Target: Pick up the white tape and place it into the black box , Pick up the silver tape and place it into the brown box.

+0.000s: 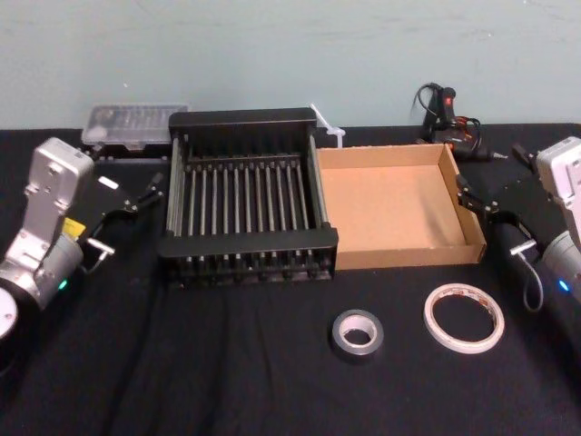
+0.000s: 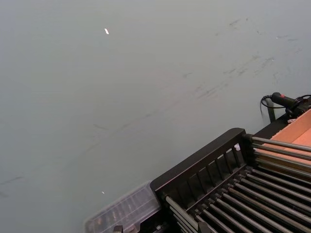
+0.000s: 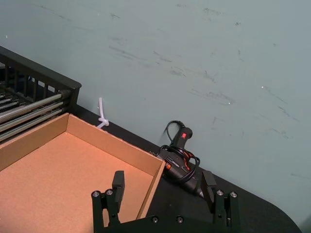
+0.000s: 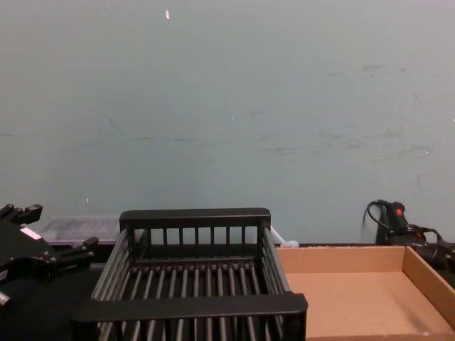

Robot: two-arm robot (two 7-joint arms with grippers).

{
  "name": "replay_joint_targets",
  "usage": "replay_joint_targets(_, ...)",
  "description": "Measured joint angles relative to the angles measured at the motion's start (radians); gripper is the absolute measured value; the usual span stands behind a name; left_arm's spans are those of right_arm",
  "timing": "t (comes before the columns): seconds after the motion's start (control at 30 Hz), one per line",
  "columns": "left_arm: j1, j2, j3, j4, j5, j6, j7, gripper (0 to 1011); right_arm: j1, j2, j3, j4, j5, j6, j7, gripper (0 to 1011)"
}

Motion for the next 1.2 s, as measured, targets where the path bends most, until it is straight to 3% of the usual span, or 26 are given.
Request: replay_joint_targets(1.2, 0.000, 0.000, 0.000, 0.000, 0.000, 0.000, 0.000, 1001, 0.000, 0.000, 0.000, 0.000, 0.000, 0.000, 0.000, 1002)
